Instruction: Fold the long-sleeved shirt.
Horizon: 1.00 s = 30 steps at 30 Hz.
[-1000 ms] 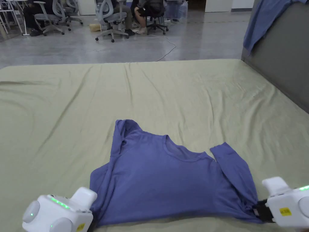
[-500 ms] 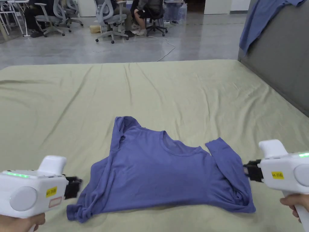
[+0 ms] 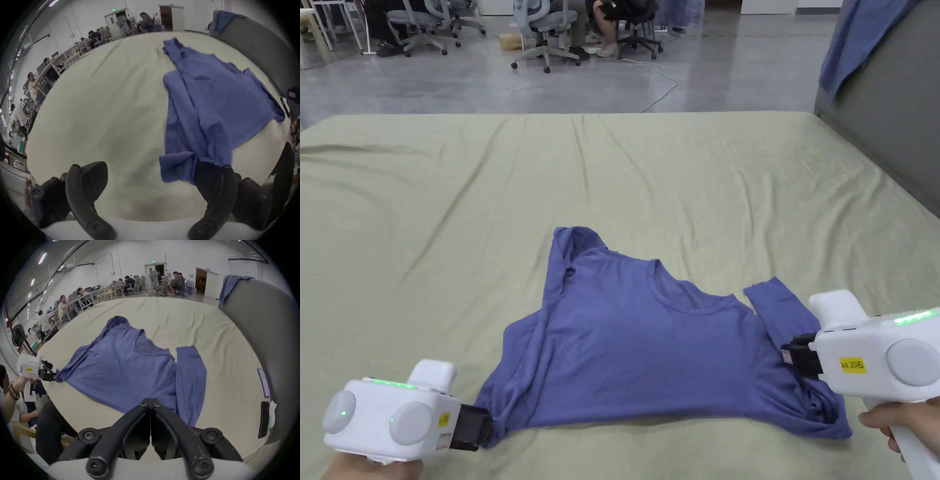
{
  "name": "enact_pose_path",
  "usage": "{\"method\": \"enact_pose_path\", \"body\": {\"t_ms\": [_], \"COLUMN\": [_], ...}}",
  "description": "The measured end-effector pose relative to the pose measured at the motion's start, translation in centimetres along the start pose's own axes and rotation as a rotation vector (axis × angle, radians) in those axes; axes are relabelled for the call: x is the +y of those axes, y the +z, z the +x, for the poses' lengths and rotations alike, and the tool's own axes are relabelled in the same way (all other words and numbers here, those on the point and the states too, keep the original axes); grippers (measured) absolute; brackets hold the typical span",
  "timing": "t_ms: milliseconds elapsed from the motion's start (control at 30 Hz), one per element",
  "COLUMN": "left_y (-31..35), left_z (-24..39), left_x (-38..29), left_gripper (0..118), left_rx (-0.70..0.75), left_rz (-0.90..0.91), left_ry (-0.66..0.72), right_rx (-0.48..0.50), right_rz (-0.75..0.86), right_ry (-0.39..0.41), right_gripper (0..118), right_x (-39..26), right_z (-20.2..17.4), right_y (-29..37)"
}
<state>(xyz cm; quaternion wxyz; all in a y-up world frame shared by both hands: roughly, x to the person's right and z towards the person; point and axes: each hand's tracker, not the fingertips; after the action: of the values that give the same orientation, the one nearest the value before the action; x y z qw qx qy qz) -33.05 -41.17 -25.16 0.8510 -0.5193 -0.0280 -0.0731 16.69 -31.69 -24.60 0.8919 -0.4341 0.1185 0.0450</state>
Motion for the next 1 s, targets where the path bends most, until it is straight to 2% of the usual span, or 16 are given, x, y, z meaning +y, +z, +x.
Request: {"method": "enact_pose_path", "body": {"t_ms": [133, 200, 233, 300, 333, 367, 433, 500, 667, 700, 767, 800, 1000], "left_y": [-2.0, -2.4, -2.3, -2.4, -1.7, -1.2, 0.8, 2.3, 6.1, 6.7, 7.4, 7.7, 7.5], "left_z": [0.8, 0.8, 0.9, 0.6, 0.9, 1.4, 2.1, 1.5, 0.4, 0.2, 0.0, 0.0, -0.1], "left_x": [-0.5, -0.4, -0.3, 0.3, 0.5, 0.8, 1.2, 1.8, 3.5, 3.6, 3.8, 4.0, 4.2], "left_gripper": [102, 90, 71, 22, 15, 9, 8, 8, 8, 8, 8, 8, 8], "left_rx": [-0.014, -0.02, -0.036, -0.078, -0.117, -0.04, -0.1, -0.138, -0.137, -0.148, -0.16, -0.163, -0.188], "left_rz": [0.043, 0.057, 0.055, 0.07, 0.087, 0.115, 0.125, 0.176, 0.223, 0.237, 0.239, 0.239, 0.218], "left_ry": [-0.008, -0.019, -0.016, -0.036, -0.063, -0.084, -0.081, -0.006, 0.002, 0.016, 0.028, 0.029, 0.06], "right_rx": [0.001, 0.001, 0.002, 0.012, 0.015, 0.013, 0.013, 0.021, 0.038, 0.037, 0.044, 0.041, 0.061], "right_rz": [-0.042, -0.05, -0.056, -0.058, -0.051, -0.041, -0.022, 0.002, -0.023, -0.04, -0.123, -0.142, -0.286], "right_ry": [0.015, 0.03, 0.034, 0.051, 0.055, 0.061, 0.076, 0.091, 0.159, 0.169, 0.152, 0.156, 0.165], "right_gripper": [0, 0, 0, 0, 0, 0, 0, 0, 0, 3, 57, 72, 70], "right_x": [0.4, 1.1, 1.6, 3.3, 4.5, 6.0, 9.1, 12.9, 21.6, 23.0, 25.3, 25.9, 26.5], "right_z": [-0.1, -0.6, -0.8, -1.3, -1.5, -1.7, -2.1, -2.5, -4.0, -4.3, -5.0, -5.2, -7.8], "right_y": [-1.8, -2.7, -3.3, -4.6, -5.3, -6.1, -7.7, -9.8, -17.6, -19.5, -23.5, -24.7, -31.7]}}
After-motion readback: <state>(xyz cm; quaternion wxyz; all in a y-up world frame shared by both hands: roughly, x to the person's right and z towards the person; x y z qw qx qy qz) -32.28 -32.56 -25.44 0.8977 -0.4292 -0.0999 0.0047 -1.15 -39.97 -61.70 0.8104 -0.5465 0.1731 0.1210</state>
